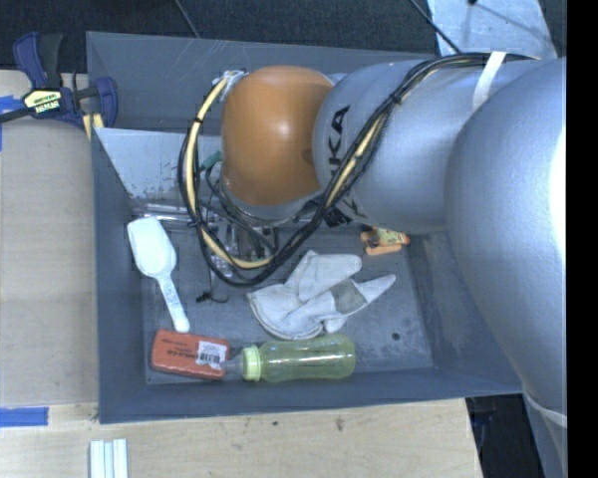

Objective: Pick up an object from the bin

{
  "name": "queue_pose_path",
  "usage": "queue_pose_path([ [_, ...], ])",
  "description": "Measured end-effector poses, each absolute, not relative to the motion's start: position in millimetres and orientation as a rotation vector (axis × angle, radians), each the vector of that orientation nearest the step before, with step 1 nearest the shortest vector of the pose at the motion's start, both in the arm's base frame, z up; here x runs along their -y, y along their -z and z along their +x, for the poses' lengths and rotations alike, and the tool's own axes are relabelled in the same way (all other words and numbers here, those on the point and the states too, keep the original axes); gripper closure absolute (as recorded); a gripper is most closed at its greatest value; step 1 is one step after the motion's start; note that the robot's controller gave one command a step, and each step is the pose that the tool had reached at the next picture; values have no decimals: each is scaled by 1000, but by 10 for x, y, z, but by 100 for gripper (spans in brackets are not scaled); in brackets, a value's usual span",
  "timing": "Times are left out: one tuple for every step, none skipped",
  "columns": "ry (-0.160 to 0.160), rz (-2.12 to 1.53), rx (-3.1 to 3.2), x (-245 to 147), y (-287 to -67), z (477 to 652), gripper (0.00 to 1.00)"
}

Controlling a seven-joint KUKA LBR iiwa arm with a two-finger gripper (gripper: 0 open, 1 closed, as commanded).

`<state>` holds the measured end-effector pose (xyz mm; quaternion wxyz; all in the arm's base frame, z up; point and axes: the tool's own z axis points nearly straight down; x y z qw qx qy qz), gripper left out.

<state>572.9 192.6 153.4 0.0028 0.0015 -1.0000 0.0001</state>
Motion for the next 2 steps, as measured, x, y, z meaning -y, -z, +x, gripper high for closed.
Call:
queue_pose_path([
  [2,0,3144,-1917,-1584,5749,0],
  [5,15,3148,-1453,-1253,5746,0],
])
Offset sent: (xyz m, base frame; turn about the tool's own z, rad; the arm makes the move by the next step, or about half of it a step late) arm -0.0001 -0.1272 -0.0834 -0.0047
